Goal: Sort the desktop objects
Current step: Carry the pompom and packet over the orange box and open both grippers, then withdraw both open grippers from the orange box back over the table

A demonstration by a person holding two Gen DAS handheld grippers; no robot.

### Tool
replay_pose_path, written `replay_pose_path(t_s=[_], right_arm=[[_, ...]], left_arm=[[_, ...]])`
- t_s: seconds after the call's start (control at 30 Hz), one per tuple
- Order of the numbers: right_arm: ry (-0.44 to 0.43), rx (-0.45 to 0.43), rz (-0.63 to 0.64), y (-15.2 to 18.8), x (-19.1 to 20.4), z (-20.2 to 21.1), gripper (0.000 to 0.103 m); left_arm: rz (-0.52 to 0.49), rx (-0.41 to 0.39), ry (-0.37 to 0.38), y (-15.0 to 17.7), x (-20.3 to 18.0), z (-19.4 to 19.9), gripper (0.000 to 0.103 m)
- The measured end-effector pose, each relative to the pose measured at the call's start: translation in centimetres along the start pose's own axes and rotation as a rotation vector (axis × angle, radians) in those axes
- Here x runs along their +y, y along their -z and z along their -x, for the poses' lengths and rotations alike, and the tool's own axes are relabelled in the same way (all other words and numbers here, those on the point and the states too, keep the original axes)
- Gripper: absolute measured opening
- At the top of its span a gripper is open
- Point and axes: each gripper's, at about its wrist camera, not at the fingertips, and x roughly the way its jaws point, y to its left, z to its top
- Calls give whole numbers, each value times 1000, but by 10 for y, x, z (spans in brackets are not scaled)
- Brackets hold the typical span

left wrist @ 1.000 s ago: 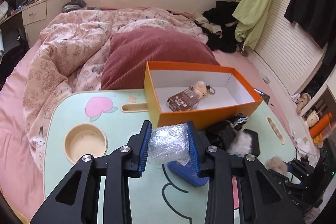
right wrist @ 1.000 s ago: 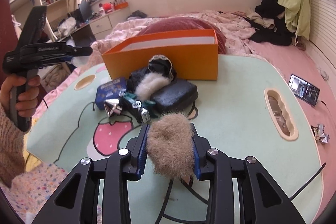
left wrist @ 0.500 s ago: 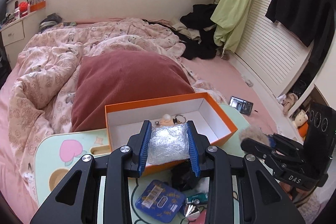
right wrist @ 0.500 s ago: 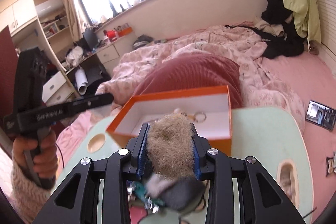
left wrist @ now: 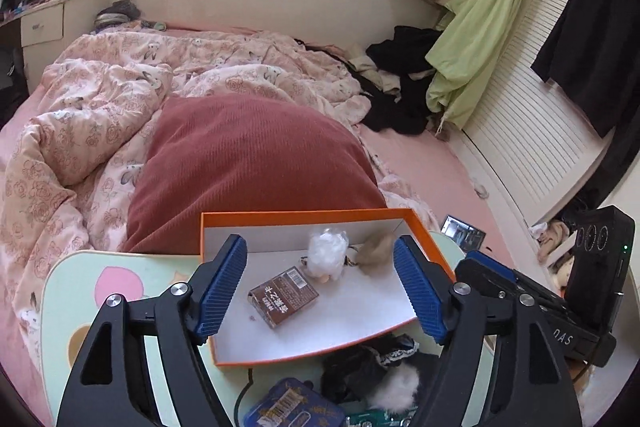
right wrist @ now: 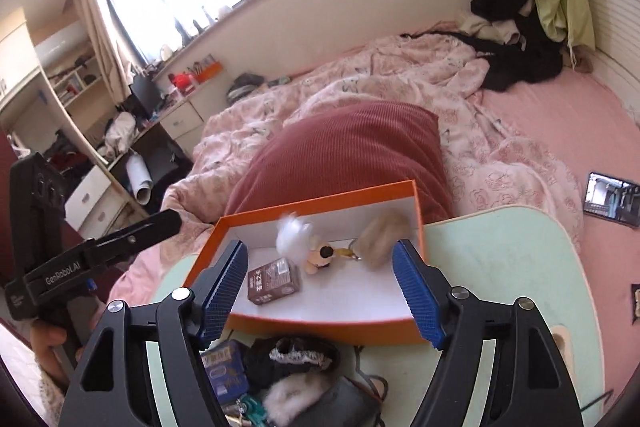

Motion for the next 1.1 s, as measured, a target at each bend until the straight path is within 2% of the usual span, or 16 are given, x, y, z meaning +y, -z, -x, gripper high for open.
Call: replay_pose_path(t_s=[0.13, 0.27, 0.37, 0.5, 0.73, 0.83, 0.97, 1.1], right_arm=[[-5, 3, 69, 24, 11, 23, 75], [29, 56, 168, 68, 25, 36, 78], [68, 124, 235, 101, 31, 37, 79], [128, 171, 280, 134, 32, 39, 79], [162, 224, 288, 165, 29, 28, 83], [170, 243, 315, 167, 31, 24, 96], [208, 259, 354, 173, 35, 21, 102], [208, 255, 351, 173, 34, 23, 103]], left_arm=[[-34, -9, -4, 18, -2, 22, 76], [-87, 34, -7, 54, -10, 35, 76], [-160, 83, -49, 88, -19, 39, 76], [-244, 117, -152, 130, -29, 42, 76], [-235, 181, -229, 166, -19, 36, 76], [-209, 216, -246, 173, -11, 28, 76], [-178, 255, -248, 177, -4, 17, 103], [-180, 260, -246, 177, -7, 17, 103]])
